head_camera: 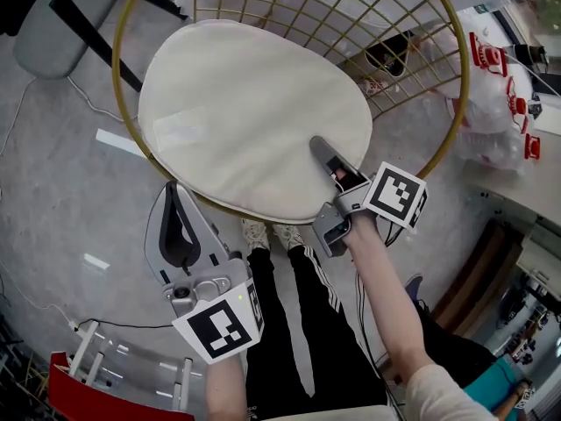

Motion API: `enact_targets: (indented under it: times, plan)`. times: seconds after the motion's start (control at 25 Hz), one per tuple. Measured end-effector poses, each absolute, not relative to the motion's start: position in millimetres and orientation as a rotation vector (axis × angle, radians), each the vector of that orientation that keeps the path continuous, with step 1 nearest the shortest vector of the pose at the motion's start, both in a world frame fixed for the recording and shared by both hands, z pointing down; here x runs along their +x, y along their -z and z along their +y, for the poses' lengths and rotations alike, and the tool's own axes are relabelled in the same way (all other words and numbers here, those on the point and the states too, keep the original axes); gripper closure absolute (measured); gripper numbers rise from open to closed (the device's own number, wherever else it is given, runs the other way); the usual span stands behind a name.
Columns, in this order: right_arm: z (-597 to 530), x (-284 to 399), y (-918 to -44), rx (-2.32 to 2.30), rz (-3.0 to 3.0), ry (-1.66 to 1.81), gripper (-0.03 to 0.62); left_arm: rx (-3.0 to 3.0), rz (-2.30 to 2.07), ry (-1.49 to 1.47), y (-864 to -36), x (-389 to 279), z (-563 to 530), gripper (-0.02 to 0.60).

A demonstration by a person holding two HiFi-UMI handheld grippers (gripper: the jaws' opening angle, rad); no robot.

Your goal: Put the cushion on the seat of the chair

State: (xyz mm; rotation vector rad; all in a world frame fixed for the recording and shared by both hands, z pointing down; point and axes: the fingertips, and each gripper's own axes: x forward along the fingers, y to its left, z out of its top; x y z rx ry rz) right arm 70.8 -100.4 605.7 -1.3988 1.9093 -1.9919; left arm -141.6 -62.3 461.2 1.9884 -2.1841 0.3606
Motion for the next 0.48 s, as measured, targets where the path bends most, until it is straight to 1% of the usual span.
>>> enact_targets:
  times: [0.48]
  plan:
    - [-76, 91, -665, -1.673, 1.886, 2.076, 0.548, 1.994, -2.147, -0.373, -474, -143, -60, 0.568]
